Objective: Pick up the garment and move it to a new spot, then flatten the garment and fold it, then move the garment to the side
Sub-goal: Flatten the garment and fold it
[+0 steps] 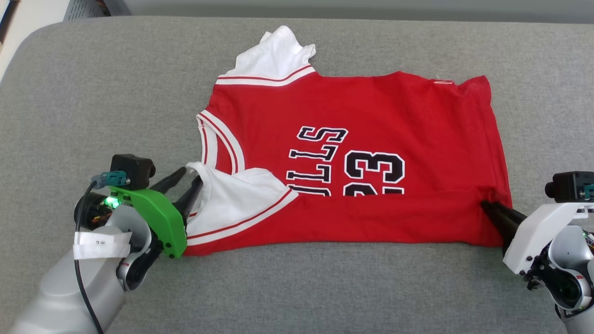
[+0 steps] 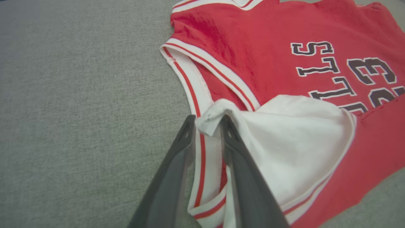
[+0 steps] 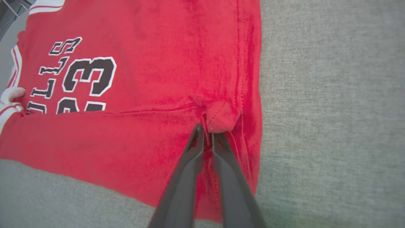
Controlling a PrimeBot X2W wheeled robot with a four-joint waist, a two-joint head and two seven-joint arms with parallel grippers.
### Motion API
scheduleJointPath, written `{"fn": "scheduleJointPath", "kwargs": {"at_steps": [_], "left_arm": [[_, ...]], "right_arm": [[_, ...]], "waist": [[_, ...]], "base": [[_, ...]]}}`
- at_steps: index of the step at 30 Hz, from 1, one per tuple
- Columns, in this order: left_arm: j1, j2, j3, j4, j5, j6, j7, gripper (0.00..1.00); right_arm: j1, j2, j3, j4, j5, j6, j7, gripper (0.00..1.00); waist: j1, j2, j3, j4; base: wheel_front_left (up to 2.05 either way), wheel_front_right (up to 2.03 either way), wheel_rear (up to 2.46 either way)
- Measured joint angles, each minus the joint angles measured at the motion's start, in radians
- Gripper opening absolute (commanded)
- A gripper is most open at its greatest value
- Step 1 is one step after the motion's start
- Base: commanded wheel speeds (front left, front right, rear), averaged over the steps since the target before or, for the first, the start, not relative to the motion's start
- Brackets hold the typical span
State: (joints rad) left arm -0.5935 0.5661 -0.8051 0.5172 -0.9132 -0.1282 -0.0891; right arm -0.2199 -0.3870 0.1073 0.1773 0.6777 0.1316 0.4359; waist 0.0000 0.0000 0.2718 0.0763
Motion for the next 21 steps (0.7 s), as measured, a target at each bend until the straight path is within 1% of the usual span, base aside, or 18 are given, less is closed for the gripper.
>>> {"fn": "scheduleJointPath", "kwargs": {"at_steps": [5,10,12,15,17,21], "left_arm": [[-0.002,-0.034,0.009,0.057,-0.016,0.000,-0.061,1.00],[0.007,-0.046,0.043,0.043,-0.057,0.000,-0.114,1.00],[0.032,-0.045,0.063,0.011,-0.074,0.004,-0.125,1.00],[0.084,-0.038,0.079,-0.048,-0.092,0.036,-0.132,1.00],[0.120,-0.030,0.091,-0.092,-0.109,0.066,-0.135,1.00],[0.177,-0.009,0.087,-0.190,-0.109,0.131,-0.132,1.00]], "right_arm": [[-0.006,0.001,0.007,0.000,-0.035,0.000,-0.011,1.00],[0.001,-0.005,0.006,-0.037,-0.104,0.000,-0.018,1.00],[0.020,0.003,-0.012,-0.061,-0.126,0.000,-0.003,1.00],[0.054,0.021,-0.038,-0.105,-0.159,0.000,0.032,1.00],[0.075,0.032,-0.053,-0.133,-0.186,0.000,0.056,1.00],[0.119,0.067,-0.092,-0.199,-0.225,0.000,0.111,1.00]], "waist": [[0.0000,0.0000,-0.024,0.001],[0.0000,0.0000,-0.060,0.005],[0.0000,0.0000,-0.076,0.009],[0.0000,0.0000,-0.094,0.015],[0.0000,0.0000,-0.101,0.021],[0.0000,0.0000,-0.107,0.033]], "base": [[0.00,0.00,0.00],[0.00,0.00,0.00],[0.00,0.00,0.00],[0.00,0.00,0.00],[0.00,0.00,0.00],[0.00,0.00,0.00]]}}
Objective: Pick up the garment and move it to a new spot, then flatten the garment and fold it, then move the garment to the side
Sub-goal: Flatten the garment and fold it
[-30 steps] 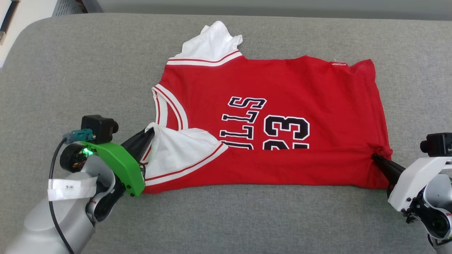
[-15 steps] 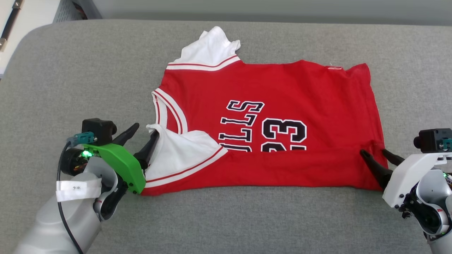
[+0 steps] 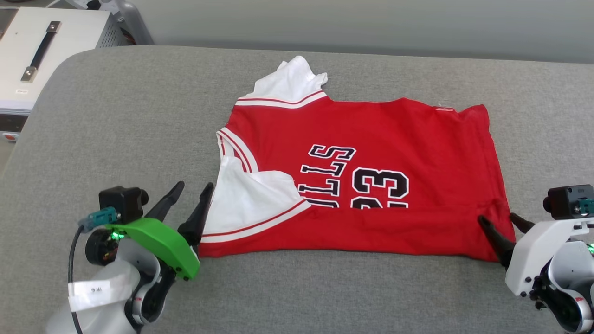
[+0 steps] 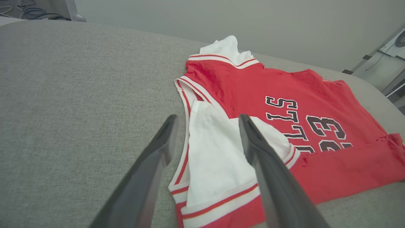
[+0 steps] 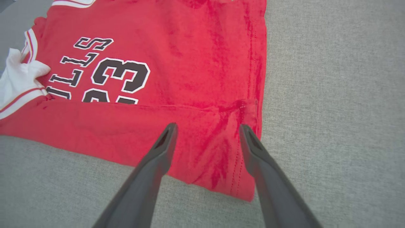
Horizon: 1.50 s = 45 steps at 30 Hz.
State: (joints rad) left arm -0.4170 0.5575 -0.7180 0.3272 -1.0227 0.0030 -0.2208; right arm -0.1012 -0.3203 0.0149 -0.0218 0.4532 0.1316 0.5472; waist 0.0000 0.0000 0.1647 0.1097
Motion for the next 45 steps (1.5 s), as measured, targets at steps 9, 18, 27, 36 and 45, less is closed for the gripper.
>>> {"fn": "scheduleJointPath", "kwargs": {"at_steps": [9,18,27,36,45], "left_arm": [[0.102,0.050,-0.042,-0.179,0.001,0.151,0.113,1.00],[0.122,0.105,-0.104,-0.242,0.027,0.259,0.274,1.00],[0.117,0.100,-0.109,-0.172,0.046,0.295,0.283,1.00],[0.096,0.073,-0.091,-0.112,0.046,0.300,0.265,1.00],[0.066,0.069,-0.102,-0.081,0.014,0.250,0.328,0.00]], "right_arm": [[0.080,0.086,-0.081,-0.112,-0.085,0.000,0.119,1.00],[0.106,0.127,-0.113,-0.169,-0.141,0.000,0.190,1.00],[0.106,0.133,-0.113,-0.195,-0.151,0.000,0.203,1.00],[0.105,0.136,-0.117,-0.202,-0.153,0.000,0.206,1.00],[0.101,0.141,-0.120,-0.201,-0.163,0.000,0.206,1.00]], "waist": [[0.0000,0.0000,0.001,0.004],[0.0000,0.0000,0.017,-0.007],[0.0000,0.0000,0.048,-0.028],[0.0000,0.0000,0.084,-0.047],[0.0000,0.0000,0.094,-0.047]], "base": [[0.00,0.00,0.00],[0.00,0.00,0.00],[0.00,0.00,0.00],[0.00,0.00,0.00],[0.00,0.00,0.00]]}}
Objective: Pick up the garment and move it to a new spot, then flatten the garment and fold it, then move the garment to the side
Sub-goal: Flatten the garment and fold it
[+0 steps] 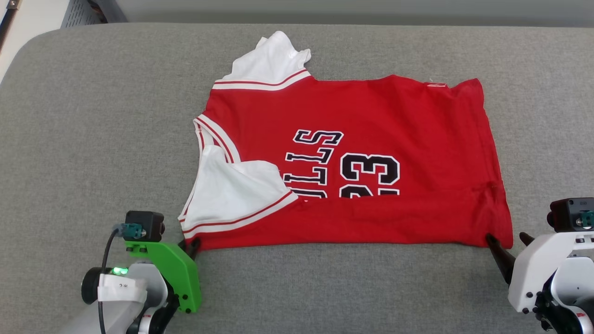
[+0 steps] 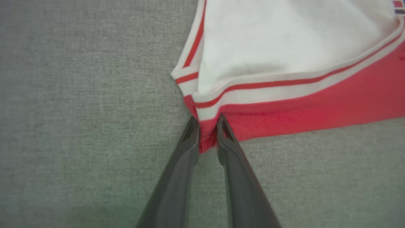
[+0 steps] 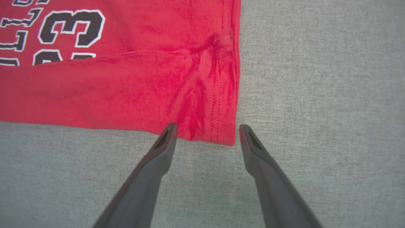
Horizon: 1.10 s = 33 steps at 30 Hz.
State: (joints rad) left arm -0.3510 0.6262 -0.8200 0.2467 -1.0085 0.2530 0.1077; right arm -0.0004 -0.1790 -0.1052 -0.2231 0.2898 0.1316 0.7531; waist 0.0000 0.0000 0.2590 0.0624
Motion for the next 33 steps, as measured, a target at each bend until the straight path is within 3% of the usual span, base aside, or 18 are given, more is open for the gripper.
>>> {"fn": "scheduleJointPath", "kwargs": {"at_steps": [7,18,30,31,32,33], "left_arm": [[0.003,-0.021,-0.001,-0.010,-0.031,-0.030,-0.008,0.00],[0.022,0.016,0.012,-0.179,-0.021,-0.015,-0.032,0.00],[0.022,0.029,0.004,-0.219,-0.010,-0.010,-0.036,0.00],[0.022,0.030,0.004,-0.218,-0.010,-0.011,-0.036,0.00],[0.022,0.030,0.003,-0.218,-0.010,-0.011,-0.036,0.00],[0.022,0.030,0.003,-0.216,-0.010,-0.011,-0.036,0.00]], "right_arm": [[0.000,-0.017,-0.010,0.002,-0.034,0.000,0.012,1.00],[-0.045,-0.016,-0.050,0.107,-0.124,0.000,0.036,1.00],[-0.107,0.012,-0.047,0.241,-0.131,0.000,0.054,1.00],[-0.108,0.012,-0.047,0.250,-0.125,0.000,0.055,0.78],[-0.108,0.011,-0.047,0.256,-0.120,0.000,0.057,0.30],[-0.110,0.008,-0.044,0.262,-0.117,0.000,0.059,0.00]], "waist": [[0.0000,0.0000,-0.031,0.014],[0.0000,0.0000,-0.035,0.064],[-0.0001,0.0000,-0.004,0.088],[0.0000,0.0000,-0.002,0.089],[0.0000,0.0000,0.000,0.090],[0.0000,0.0000,0.001,0.090]], "base": [[0.00,0.00,0.00],[0.00,0.00,0.00],[0.00,0.00,0.00],[0.00,0.00,0.00],[0.00,0.00,0.00],[0.00,0.00,0.00]]}}
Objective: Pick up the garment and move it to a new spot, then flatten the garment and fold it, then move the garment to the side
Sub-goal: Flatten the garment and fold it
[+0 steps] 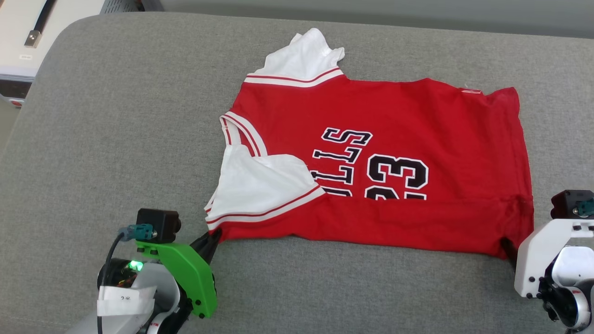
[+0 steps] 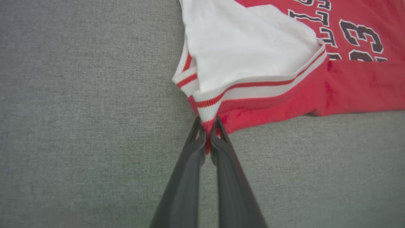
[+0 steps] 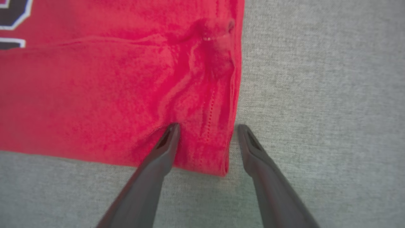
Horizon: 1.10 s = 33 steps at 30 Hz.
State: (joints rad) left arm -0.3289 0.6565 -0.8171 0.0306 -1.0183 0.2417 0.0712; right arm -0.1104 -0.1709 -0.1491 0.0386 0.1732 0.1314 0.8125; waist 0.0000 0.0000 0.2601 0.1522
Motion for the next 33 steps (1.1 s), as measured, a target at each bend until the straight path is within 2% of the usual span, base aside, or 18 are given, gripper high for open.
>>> {"fn": "scheduleJointPath", "kwargs": {"at_steps": [13,21,33], "left_arm": [[0.002,0.005,-0.018,0.058,0.004,-0.018,0.000,0.00],[0.060,0.013,-0.040,0.063,-0.015,-0.022,0.022,0.00],[0.130,0.019,-0.087,0.086,-0.032,-0.027,0.054,0.00]], "right_arm": [[-0.008,-0.035,0.013,0.003,0.028,0.001,0.002,0.00],[0.072,-0.053,-0.006,-0.050,0.051,0.001,0.032,0.00],[0.202,-0.021,-0.057,-0.109,0.059,0.001,0.073,0.00]], "waist": [[0.0000,0.0000,-0.040,-0.010],[0.0000,0.0000,-0.103,-0.017],[0.0000,0.0000,-0.140,-0.014]], "base": [[0.00,0.00,0.00],[0.00,0.00,0.00],[0.00,0.00,0.00]]}}
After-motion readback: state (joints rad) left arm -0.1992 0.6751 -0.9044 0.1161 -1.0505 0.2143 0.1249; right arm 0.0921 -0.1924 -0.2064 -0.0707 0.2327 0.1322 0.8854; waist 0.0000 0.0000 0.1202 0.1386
